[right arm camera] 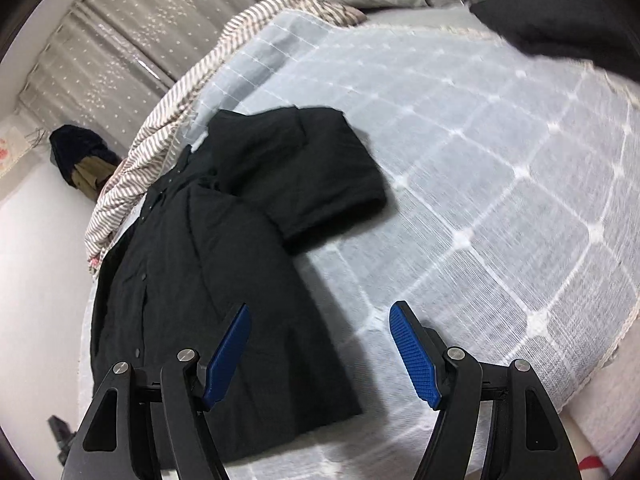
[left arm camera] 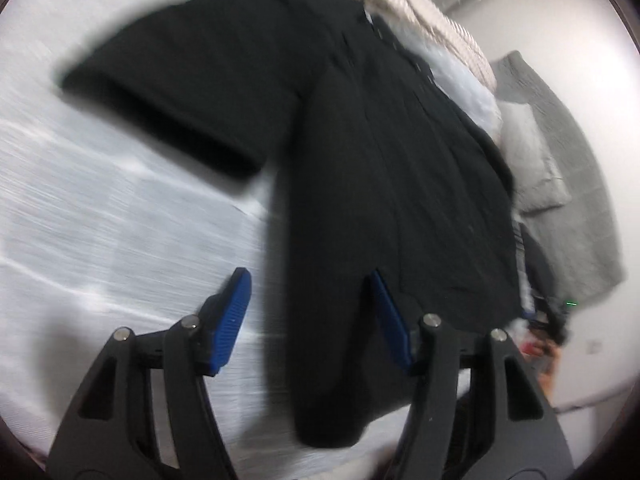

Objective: Fold large clothes

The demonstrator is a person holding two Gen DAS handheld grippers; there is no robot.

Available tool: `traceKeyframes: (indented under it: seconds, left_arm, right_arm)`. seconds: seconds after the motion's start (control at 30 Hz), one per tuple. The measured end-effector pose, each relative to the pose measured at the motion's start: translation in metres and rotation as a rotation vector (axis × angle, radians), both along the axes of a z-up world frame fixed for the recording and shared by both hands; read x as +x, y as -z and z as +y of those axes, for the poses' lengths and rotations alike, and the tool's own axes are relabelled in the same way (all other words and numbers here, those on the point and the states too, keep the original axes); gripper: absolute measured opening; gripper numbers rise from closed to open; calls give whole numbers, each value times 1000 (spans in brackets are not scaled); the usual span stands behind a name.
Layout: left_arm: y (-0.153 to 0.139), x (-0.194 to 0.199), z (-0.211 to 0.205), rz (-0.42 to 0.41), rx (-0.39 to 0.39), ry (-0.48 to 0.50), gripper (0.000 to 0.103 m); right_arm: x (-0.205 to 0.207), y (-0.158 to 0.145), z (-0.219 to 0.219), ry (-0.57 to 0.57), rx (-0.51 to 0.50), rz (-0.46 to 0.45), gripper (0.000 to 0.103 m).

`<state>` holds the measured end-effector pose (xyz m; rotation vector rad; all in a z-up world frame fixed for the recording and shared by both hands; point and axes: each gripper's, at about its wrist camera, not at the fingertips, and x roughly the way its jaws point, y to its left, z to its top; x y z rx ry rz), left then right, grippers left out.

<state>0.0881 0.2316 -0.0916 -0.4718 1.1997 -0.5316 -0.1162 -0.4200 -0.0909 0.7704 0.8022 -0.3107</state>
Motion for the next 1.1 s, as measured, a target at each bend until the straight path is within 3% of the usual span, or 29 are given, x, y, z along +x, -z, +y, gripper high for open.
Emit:
traceKeyframes:
  seconds: [0.07, 0.1, 0.13, 0.2, 0.23, 0.3, 0.43, 0.57, 0.67, 0.73, 0.87, 0.93, 1.0, 1.07, 1.1]
  left_arm:
    - [3, 1, -10, 42, -55, 37, 51]
    - [1, 1, -18, 56, -60, 54, 34]
    - [-1, -1, -26, 64, -59, 65, 22]
    - [-13, -6, -33, 32, -31, 65, 11]
    - [-25, -11, -35, 8, -27, 52, 9]
    - [-48, -18, -28, -28, -94, 15, 7]
    - [-112, -43, -5, -124, -215, -30, 6]
    - [-140, -73, 6, -151, -237, -24, 6]
    - [-133, -96, -1, -150, -137, 13, 6]
    - [-116, -101, -1, -121, -22, 35, 7]
    - [-54, -102, -23, -11, 255, 91, 8]
    - [-33, -102, -32, 16, 347, 113, 13]
    - [-31, -100, -34, 16, 356, 110, 18]
    - [-42, -102, -33, -17, 359, 100, 29]
    - [-51, -104, -30, -48, 369, 88, 46]
  right_arm:
    - [2, 17, -5, -11, 119, 6, 72]
    - [4, 23, -4, -21, 177, 1, 65]
    - [8, 29, 1, -57, 246, -18, 49]
    - [19, 33, 16, -156, 327, -31, 13]
    - [21, 31, 21, -175, 339, -40, 12]
    - [18, 9, 28, -185, 292, -76, 9]
    - [-5, -57, 26, -207, 250, -247, 6]
    - [-26, -110, 34, -226, 135, -296, 6]
    - [-42, -119, 42, -230, 65, -258, 6]
    - [-44, -110, 45, -218, -33, -146, 6]
    - [-34, -52, 53, -231, -107, 113, 7]
    - [-25, -20, 54, -231, -98, 237, 10]
    - [-23, -9, 47, -215, -25, 266, 12]
    - [-25, -19, 51, -214, -71, 272, 18]
    - [-23, -26, 56, -221, -114, 289, 22]
